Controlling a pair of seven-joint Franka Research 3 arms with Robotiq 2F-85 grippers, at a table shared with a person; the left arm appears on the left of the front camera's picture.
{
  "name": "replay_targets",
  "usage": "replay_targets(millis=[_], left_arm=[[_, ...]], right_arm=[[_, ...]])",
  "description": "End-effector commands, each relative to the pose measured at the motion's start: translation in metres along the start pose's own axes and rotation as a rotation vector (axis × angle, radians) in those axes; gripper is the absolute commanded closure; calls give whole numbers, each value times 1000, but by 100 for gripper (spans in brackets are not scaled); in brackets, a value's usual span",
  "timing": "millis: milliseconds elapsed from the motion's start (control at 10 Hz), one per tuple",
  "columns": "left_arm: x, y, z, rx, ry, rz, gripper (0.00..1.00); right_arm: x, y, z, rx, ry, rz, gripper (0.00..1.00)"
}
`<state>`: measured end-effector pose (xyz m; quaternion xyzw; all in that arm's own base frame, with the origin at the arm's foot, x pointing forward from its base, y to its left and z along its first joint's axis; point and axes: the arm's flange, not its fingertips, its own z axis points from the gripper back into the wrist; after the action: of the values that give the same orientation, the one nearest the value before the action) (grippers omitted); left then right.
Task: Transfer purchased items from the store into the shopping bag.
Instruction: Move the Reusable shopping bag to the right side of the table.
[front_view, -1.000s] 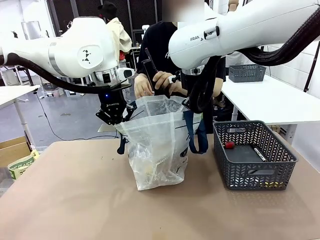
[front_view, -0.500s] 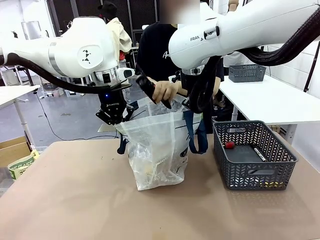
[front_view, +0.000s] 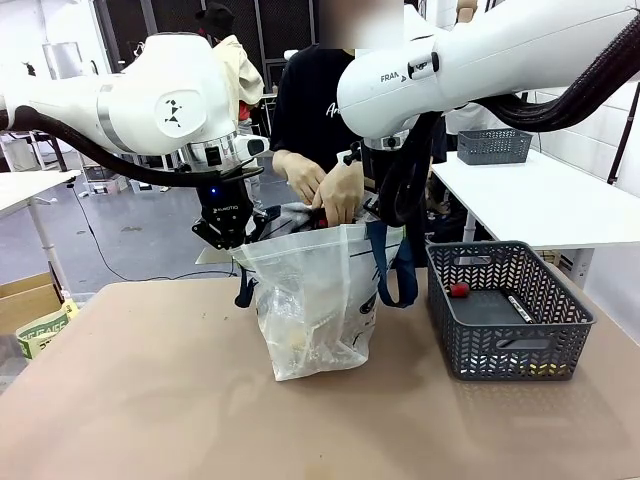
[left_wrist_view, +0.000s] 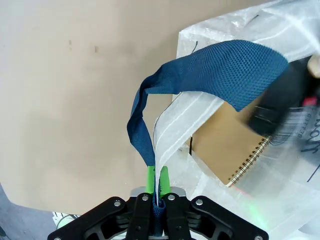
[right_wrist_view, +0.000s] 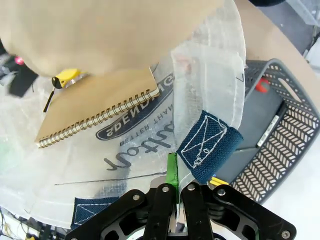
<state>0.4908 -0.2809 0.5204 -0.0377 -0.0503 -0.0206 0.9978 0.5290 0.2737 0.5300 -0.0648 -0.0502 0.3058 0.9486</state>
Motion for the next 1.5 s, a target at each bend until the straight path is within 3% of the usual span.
replay_targets(millis=[0, 1400], left_arm=[[0, 1, 0, 2, 1, 2, 100], [0, 1, 0, 2, 1, 2, 100]], right_arm=[[-1, 0, -1, 0, 4, -5, 100], [-1, 0, -1, 0, 4, -5, 100]])
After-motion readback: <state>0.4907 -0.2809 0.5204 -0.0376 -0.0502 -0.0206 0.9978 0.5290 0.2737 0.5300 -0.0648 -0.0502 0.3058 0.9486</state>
